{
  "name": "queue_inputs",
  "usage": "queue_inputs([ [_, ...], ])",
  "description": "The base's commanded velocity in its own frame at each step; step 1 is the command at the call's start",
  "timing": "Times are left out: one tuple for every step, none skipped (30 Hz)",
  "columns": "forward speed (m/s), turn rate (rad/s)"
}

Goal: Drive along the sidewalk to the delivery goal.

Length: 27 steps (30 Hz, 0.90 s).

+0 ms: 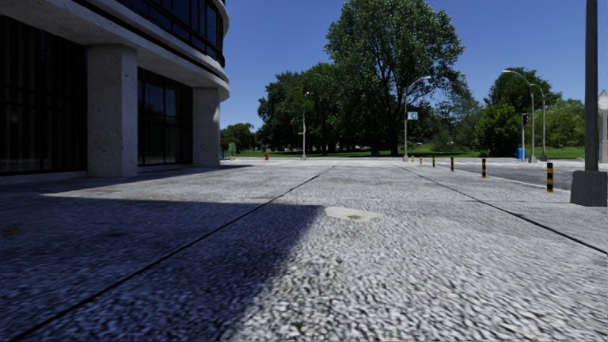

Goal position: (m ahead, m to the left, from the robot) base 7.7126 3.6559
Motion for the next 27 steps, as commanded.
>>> queue_inputs([
  [2.0, 0.0],
  [2.0, 0.0],
  [2.0, 0.0],
  [2.0, 0.0],
  [2.0, 0.0],
  [2.0, 0.0],
  [2.0, 0.0],
  [2.0, 0.0],
  [2.0, 0.0],
  [2.0, 0.0],
  [2.0, 0.0],
  [2.0, 0.0],
  [2.0, 0.0],
  [2.0, 0.0],
  [2.0, 0.0],
  [2.0, 0.0],
  [2.0, 0.0],
  [2.0, 0.0],
  [2.0, 0.0],
  [2.0, 0.0],
  [2.0, 0.0],
  [2.0, 0.0],
  [2.0, 0.0],
  [2.0, 0.0],
  [2.0, 0.0],
  [2.0, 0.0],
  [2.0, 0.0],
])
